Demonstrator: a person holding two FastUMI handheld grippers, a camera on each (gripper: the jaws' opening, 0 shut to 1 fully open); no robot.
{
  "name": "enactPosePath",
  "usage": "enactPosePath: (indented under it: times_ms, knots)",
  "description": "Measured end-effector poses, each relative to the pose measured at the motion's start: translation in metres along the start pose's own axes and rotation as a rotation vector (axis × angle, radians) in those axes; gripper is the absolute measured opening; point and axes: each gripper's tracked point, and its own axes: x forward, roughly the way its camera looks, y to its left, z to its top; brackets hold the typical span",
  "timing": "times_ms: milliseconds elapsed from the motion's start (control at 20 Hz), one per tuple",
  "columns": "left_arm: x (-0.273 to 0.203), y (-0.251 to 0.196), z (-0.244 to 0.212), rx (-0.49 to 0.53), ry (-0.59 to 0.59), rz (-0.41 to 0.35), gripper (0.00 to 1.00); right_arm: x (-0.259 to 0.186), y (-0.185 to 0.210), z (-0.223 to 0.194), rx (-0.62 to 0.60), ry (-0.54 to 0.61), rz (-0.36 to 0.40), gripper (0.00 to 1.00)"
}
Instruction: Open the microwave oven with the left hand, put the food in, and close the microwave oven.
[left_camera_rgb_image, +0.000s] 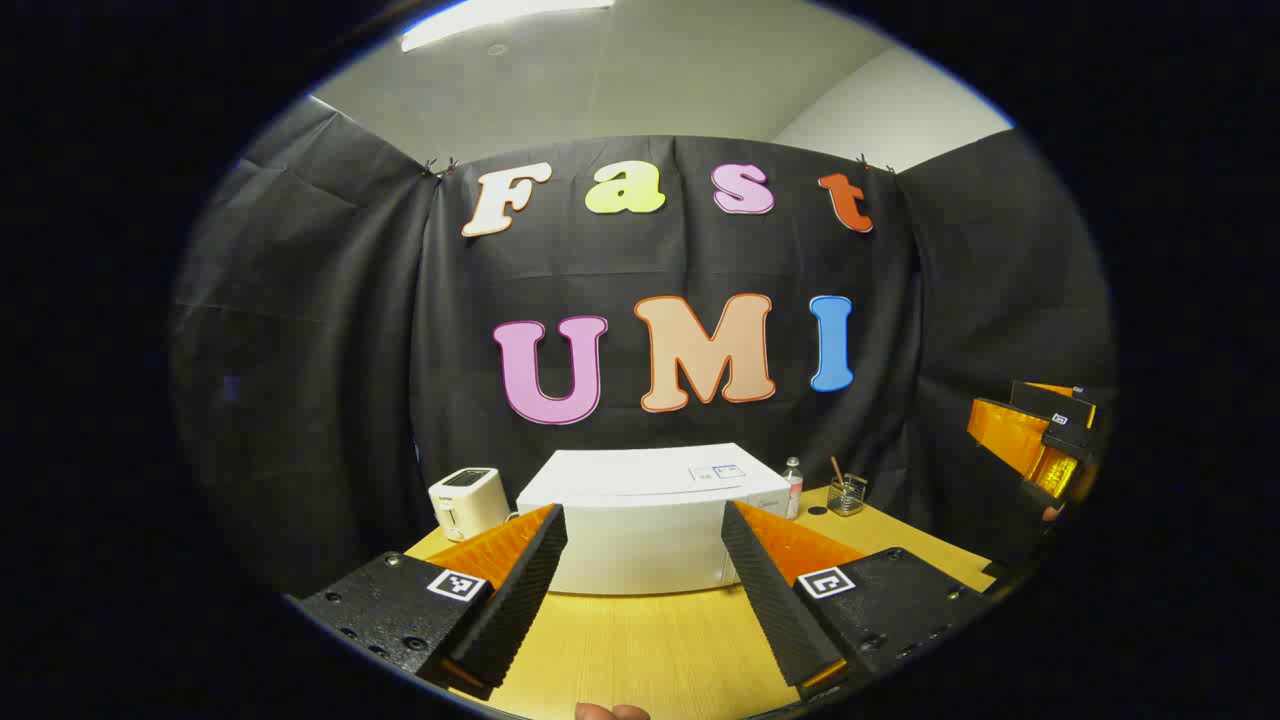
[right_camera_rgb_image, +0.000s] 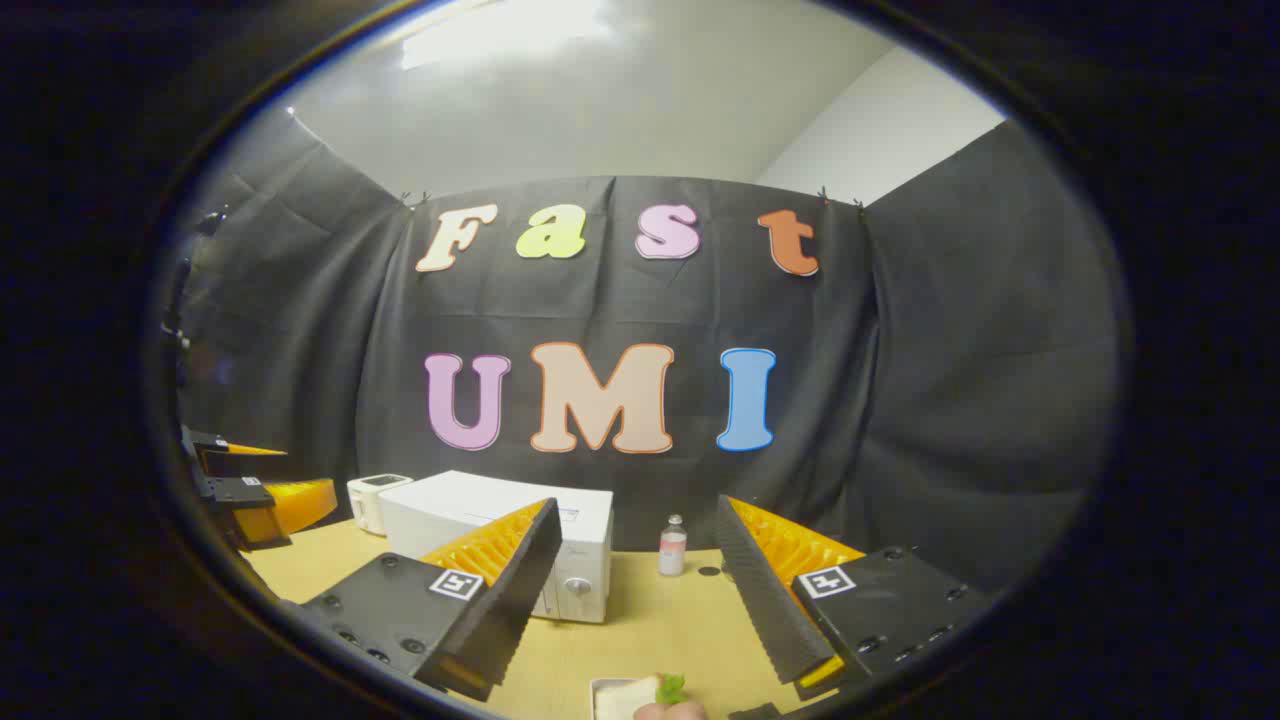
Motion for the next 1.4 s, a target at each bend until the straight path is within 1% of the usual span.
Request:
enactPosePath:
  times_ms: [250, 450, 600, 850, 1150, 1400]
  knots:
    - [0.008, -0.004, -0.002, -0.002, 0.011, 0.005, 0.98, 0.005, -0.001, 0.003, 0.001, -0.003, 0.02, 0.96]
    - [0.011, -0.005, -0.007, 0.013, 0.03, 0.005, 0.97, 0.009, -0.004, 0.0, -0.008, 0.005, 0.026, 0.96]
    - [0.011, -0.007, -0.011, -0.005, 0.039, 0.0, 0.98, 0.009, -0.006, -0.003, -0.015, 0.003, 0.019, 0.96]
    - [0.017, -0.011, -0.016, -0.001, 0.043, -0.004, 0.97, 0.012, -0.003, -0.004, -0.027, 0.001, 0.031, 0.96]
    - [0.042, -0.031, -0.032, 0.0, 0.056, -0.029, 0.98, 0.016, -0.015, -0.004, -0.037, -0.001, 0.019, 0.96]
    - [0.077, -0.06, -0.062, 0.013, 0.071, -0.061, 0.98, 0.021, -0.033, -0.008, -0.061, 0.004, 0.005, 0.96]
